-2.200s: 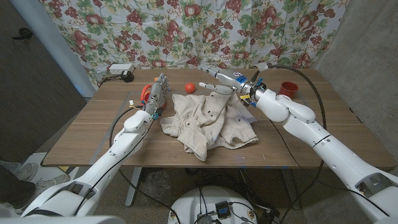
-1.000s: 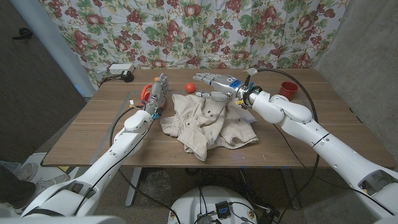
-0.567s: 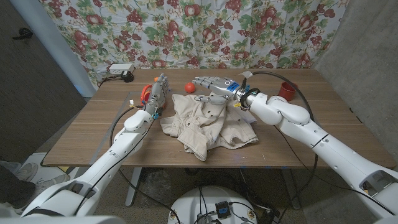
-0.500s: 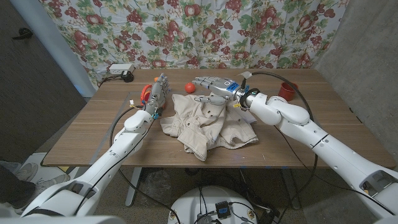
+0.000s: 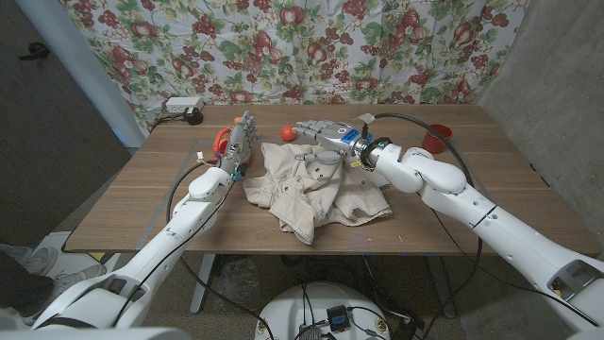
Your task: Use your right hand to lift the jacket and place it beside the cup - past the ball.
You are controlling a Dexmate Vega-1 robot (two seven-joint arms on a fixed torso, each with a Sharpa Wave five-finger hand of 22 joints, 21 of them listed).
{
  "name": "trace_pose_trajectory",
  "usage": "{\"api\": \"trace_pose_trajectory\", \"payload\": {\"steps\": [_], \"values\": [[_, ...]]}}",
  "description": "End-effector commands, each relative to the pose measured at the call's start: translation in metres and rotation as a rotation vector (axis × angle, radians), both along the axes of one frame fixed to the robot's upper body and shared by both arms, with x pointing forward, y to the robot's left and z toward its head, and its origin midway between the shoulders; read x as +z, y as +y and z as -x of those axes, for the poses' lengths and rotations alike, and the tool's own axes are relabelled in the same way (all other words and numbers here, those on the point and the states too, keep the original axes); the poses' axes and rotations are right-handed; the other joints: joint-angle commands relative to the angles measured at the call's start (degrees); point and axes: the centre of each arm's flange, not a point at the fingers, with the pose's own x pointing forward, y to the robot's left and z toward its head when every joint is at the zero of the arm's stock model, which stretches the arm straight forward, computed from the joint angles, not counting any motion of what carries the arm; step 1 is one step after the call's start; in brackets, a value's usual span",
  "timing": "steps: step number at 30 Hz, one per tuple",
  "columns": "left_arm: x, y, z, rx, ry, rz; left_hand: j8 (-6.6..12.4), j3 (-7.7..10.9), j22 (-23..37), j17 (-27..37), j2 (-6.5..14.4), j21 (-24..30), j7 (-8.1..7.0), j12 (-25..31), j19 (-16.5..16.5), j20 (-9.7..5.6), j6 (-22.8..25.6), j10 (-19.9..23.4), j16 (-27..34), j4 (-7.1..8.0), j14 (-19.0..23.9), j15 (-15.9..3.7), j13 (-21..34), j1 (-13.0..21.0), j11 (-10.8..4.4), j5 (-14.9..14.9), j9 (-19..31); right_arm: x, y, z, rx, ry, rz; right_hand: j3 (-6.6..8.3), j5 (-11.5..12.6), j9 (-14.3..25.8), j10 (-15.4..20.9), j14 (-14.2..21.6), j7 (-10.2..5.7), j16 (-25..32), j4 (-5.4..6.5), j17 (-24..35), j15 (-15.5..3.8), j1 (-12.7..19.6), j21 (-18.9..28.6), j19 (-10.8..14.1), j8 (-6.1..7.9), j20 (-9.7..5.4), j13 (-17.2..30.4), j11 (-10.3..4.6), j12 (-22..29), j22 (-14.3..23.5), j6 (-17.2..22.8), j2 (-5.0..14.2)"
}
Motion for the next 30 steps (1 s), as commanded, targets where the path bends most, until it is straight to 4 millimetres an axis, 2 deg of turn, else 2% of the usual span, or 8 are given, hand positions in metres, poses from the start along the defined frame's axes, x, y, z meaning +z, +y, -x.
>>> {"api": "trace_pose_trajectory", "payload": {"steps": [1,30], "values": [[0.000,0.000,0.000,0.000,0.002,0.000,-0.22,-0.02,0.1,0.1,7.1,-0.1,-0.51,0.0,-7.2,0.17,-11.8,-13.2,0.3,0.07,-13.3,0.62,0.3,0.2,0.22,0.5,0.3,-0.005,0.002,-0.002,-0.038,-0.006,0.029,-0.02,-0.2,0.2,-0.5,-0.6,-0.33,0.1,-0.14,0.1,0.12,0.2,-0.1,-0.6,-0.36,0.11,0.1,-0.13,0.0,0.2,-0.2,-0.43],[-0.002,-0.001,0.000,0.002,0.009,-0.006,-0.21,0.00,0.1,0.1,7.2,-0.1,-0.47,0.1,-7.0,0.16,-11.8,-13.2,0.1,0.04,-13.8,0.60,0.3,0.2,0.11,0.5,0.3,-0.021,0.008,-0.010,-0.074,0.007,0.087,-0.30,-0.5,0.2,-1.4,-1.0,-0.69,0.3,-0.95,0.1,0.49,0.7,0.2,-0.7,-0.44,0.13,0.1,-0.42,0.2,0.3,-1.8,-1.15]]}}
